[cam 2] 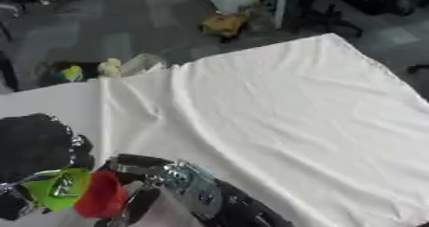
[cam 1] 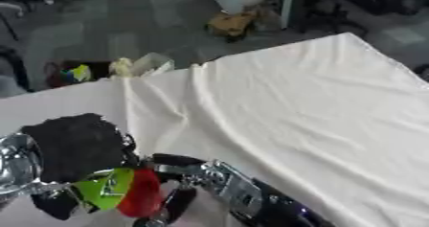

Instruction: Pour the contents of one cup into another cup.

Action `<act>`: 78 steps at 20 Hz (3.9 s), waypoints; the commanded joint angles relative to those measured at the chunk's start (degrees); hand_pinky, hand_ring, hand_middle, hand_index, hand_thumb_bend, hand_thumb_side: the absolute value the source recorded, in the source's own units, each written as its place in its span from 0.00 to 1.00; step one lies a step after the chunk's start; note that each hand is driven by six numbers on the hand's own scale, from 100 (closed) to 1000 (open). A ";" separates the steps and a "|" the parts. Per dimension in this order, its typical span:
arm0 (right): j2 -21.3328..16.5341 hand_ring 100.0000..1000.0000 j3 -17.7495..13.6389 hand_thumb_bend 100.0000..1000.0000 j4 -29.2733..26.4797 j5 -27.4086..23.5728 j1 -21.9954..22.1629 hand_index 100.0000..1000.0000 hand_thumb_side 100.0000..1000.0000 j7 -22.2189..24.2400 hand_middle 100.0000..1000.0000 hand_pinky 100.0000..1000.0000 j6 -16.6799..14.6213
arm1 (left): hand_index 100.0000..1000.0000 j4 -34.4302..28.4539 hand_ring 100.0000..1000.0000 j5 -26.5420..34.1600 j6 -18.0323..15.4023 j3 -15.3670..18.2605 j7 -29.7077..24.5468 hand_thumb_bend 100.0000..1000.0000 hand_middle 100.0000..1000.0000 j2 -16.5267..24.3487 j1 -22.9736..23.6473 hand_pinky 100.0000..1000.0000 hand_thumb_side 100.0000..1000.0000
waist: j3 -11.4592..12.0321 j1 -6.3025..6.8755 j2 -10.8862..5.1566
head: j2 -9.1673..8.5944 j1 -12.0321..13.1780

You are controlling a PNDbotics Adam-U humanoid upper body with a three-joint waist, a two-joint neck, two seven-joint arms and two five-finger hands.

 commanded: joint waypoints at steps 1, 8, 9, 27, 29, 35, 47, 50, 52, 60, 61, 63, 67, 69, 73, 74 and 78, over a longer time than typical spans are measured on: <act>-0.80 0.68 0.00 0.00 -1.23 -0.20 -0.68 0.28 0.00 -0.07 0.06 0.42 0.11 | 0.59 -0.87 0.17 -1.10 -9.21 0.30 -8.47 0.00 0.29 0.57 -1.25 0.03 0.00 | 0.12 -0.08 -1.36 | -0.39 -0.21; -0.88 0.68 0.00 0.00 -1.30 -0.37 -0.60 0.28 0.00 0.02 0.06 0.42 0.18 | 0.59 -1.02 0.17 -2.07 -9.81 0.21 -8.47 0.00 0.29 0.53 -1.34 0.03 0.00 | 0.21 0.00 -1.32 | -0.38 -0.24; -0.88 0.68 0.01 0.00 -1.30 -0.38 -0.59 0.28 0.00 0.03 0.06 0.42 0.19 | 0.59 -0.98 0.17 -2.15 -9.86 0.18 -8.47 0.00 0.29 0.53 -1.35 0.03 0.00 | 0.20 0.00 -1.32 | -0.39 -0.25; -1.23 0.68 0.19 0.00 -1.97 -0.83 -0.66 0.28 0.00 0.23 0.06 0.41 0.46 | 0.58 -1.22 0.16 -3.17 -10.37 0.18 -8.47 0.00 0.28 0.38 -1.48 0.01 0.00 | 0.21 0.31 -1.36 | -0.62 -0.32; -1.29 0.68 0.20 0.00 -2.03 -0.86 -0.66 0.28 0.00 0.25 0.06 0.41 0.49 | 0.58 -1.33 0.16 -3.31 -10.42 0.21 -8.47 0.00 0.28 0.38 -1.52 0.01 0.00 | 0.20 0.33 -1.36 | -0.63 -0.34; -1.43 0.68 0.19 0.00 -2.21 -0.98 -0.68 0.28 0.00 0.28 0.06 0.41 0.58 | 0.58 -1.44 0.16 -3.68 -10.49 0.24 -8.47 0.00 0.28 0.41 -1.54 0.01 0.00 | 0.16 0.39 -1.32 | -0.67 -0.33; -1.67 0.68 0.13 0.00 -2.50 -1.22 -0.66 0.28 0.00 0.22 0.06 0.41 0.75 | 0.58 -1.46 0.16 -3.93 -10.08 0.39 -8.47 0.00 0.28 0.38 -1.52 0.01 0.00 | 0.21 0.43 -1.30 | -0.67 -0.34; -1.70 0.69 0.07 0.00 -2.42 -1.16 -0.57 0.28 0.00 0.14 0.06 0.41 0.78 | 0.58 -1.35 0.16 -3.52 -9.56 0.72 -8.47 0.00 0.28 0.33 -1.32 0.02 0.00 | 0.27 0.38 -1.32 | -0.65 -0.37; -1.72 0.69 -0.01 0.00 -2.31 -1.06 -0.48 0.28 0.00 0.02 0.06 0.41 0.78 | 0.58 -1.55 0.16 -3.01 -8.81 1.38 -8.47 0.00 0.28 0.34 -1.14 0.02 0.00 | 0.33 0.30 -1.35 | -0.65 -0.43; -2.32 0.69 -2.24 0.00 -0.62 0.44 -0.14 0.28 0.00 -2.52 0.06 0.41 0.79 | 0.58 -4.99 0.13 -0.10 -4.44 3.92 -5.72 0.00 0.27 1.36 -0.04 0.02 0.00 | 0.46 -0.17 -1.56 | -0.71 -0.53; -2.61 0.70 -2.80 0.00 -0.37 0.77 -0.16 0.28 0.00 -3.30 0.06 0.42 0.82 | 0.58 -5.30 0.13 0.06 -4.04 4.19 -5.28 0.00 0.27 1.48 0.08 0.02 0.00 | 0.45 -0.25 -1.62 | -0.69 -0.49; -3.36 0.71 -4.02 0.00 0.20 1.62 -0.20 0.29 0.00 -5.09 0.07 0.42 0.87 | 0.58 -6.00 0.12 0.47 -3.28 4.77 -4.56 0.00 0.27 1.76 0.32 0.02 0.00 | 0.43 -0.41 -1.77 | -0.68 -0.36; -4.84 0.75 -6.31 0.00 1.99 4.11 0.18 0.30 0.00 -8.40 0.09 0.43 0.68 | 0.58 -7.62 0.11 1.72 -1.66 6.07 -4.07 0.00 0.27 2.24 0.98 0.02 0.01 | 0.34 -0.69 -1.93 | -0.66 -0.18; -5.33 0.80 -7.37 0.00 3.22 5.44 0.51 0.31 0.00 -9.81 0.10 0.45 0.45 | 0.58 -8.43 0.11 2.38 -0.91 6.74 -4.05 0.00 0.27 2.47 1.36 0.03 0.01 | 0.26 -0.81 -1.96 | -0.61 -0.09; -5.80 0.93 -9.05 0.30 5.61 8.49 1.11 0.35 0.00 -12.00 0.14 0.54 -0.67 | 0.58 -9.83 0.10 3.62 0.50 7.96 -4.26 0.00 0.27 2.82 2.14 0.03 0.02 | 0.17 -0.96 -1.93 | -0.50 0.03; -5.84 0.96 -9.34 0.39 6.12 9.27 1.25 0.37 0.00 -12.45 0.16 0.57 -1.13 | 0.58 -10.07 0.10 3.82 0.78 8.21 -4.35 0.00 0.27 2.90 2.31 0.03 0.02 | 0.15 -0.98 -1.90 | -0.46 0.02; -5.84 1.00 -10.08 0.62 7.62 12.62 1.63 0.44 0.34 -14.63 0.24 0.74 -3.28 | 0.58 -10.59 0.10 4.26 1.48 8.77 -4.67 0.00 0.27 3.12 2.78 0.03 0.02 | 0.21 -1.02 -1.82 | -0.34 0.05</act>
